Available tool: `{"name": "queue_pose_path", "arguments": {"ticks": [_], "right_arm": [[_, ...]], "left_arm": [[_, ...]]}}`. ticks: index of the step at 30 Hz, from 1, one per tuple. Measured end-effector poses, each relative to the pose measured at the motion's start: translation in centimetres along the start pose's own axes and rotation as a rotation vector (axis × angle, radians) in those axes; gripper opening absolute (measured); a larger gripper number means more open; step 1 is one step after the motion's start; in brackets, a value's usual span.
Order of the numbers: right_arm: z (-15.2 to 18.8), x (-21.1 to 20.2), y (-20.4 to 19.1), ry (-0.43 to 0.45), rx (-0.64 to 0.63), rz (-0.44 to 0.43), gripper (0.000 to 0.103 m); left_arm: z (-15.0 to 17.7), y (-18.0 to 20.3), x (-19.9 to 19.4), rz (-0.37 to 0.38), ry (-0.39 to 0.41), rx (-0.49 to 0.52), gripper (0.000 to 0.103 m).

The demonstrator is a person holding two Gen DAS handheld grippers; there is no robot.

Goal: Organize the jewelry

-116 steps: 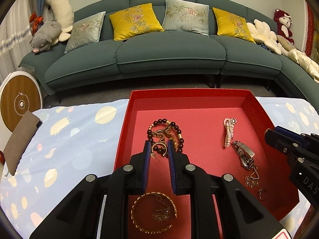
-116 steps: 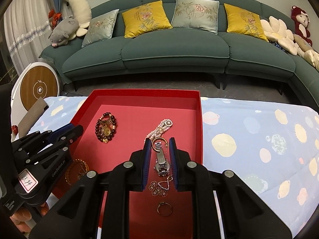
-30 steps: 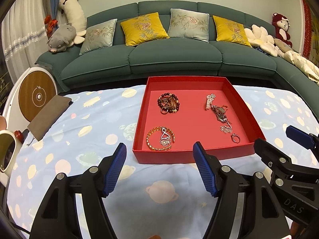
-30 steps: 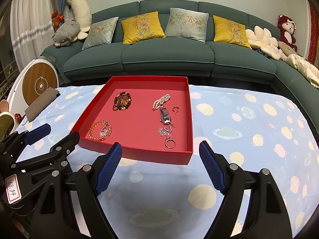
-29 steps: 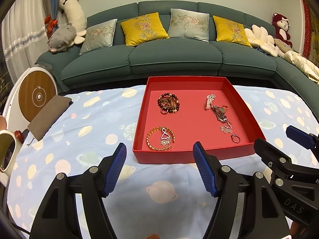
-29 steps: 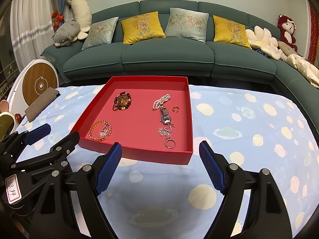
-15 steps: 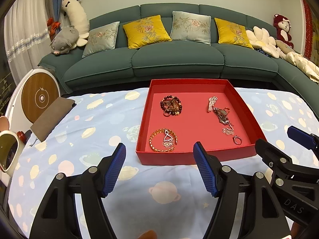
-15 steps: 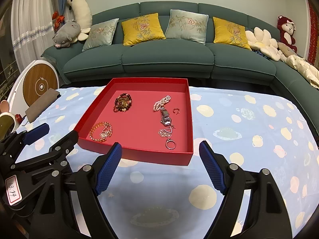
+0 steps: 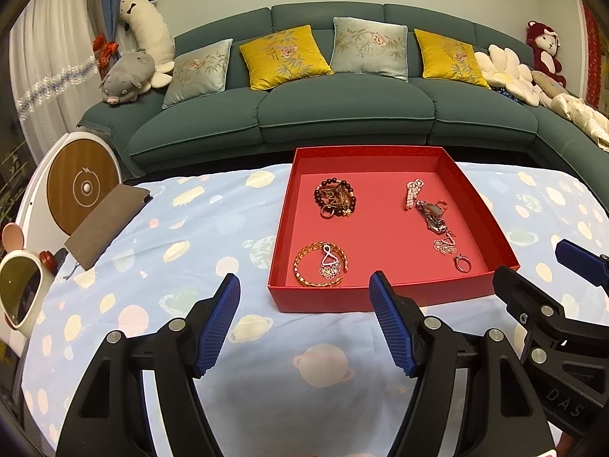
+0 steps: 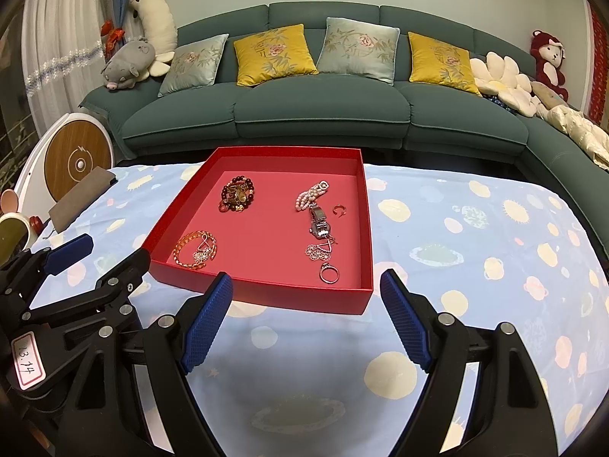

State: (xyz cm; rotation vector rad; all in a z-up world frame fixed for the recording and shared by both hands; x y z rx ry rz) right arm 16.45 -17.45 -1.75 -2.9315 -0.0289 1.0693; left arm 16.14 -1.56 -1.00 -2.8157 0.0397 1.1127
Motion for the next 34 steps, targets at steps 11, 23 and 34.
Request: {"name": "queue_pose_path", "arguments": {"ticks": [11, 23, 34], "right_arm": [[0.01, 0.06, -0.21, 0.001, 0.0, 0.001, 0.077], [0.17, -0.03, -0.09, 0.004, 0.008, 0.01, 0.079], [0.14, -0.07, 0.08, 0.007, 0.016, 0.015, 0.081]], "left_arm": [[0.16, -0.08, 0.39, 0.009, -0.01, -0.014, 0.068], [0.35, -0.21, 0.44, 0.005, -0.007, -0.02, 0.068], [0.38, -0.29, 0.64, 0.006, -0.01, -0.028, 0.068]]}}
Point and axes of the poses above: each gripper's, at about its wrist camera, not at the fingertips, and x roughly the way its jaws point, y to its right, z to its underside, the point moved 8 cm from there along x, roughly the way its jaws point, and after that the axes turned 2 degrees about z, right-handed, at the moved point
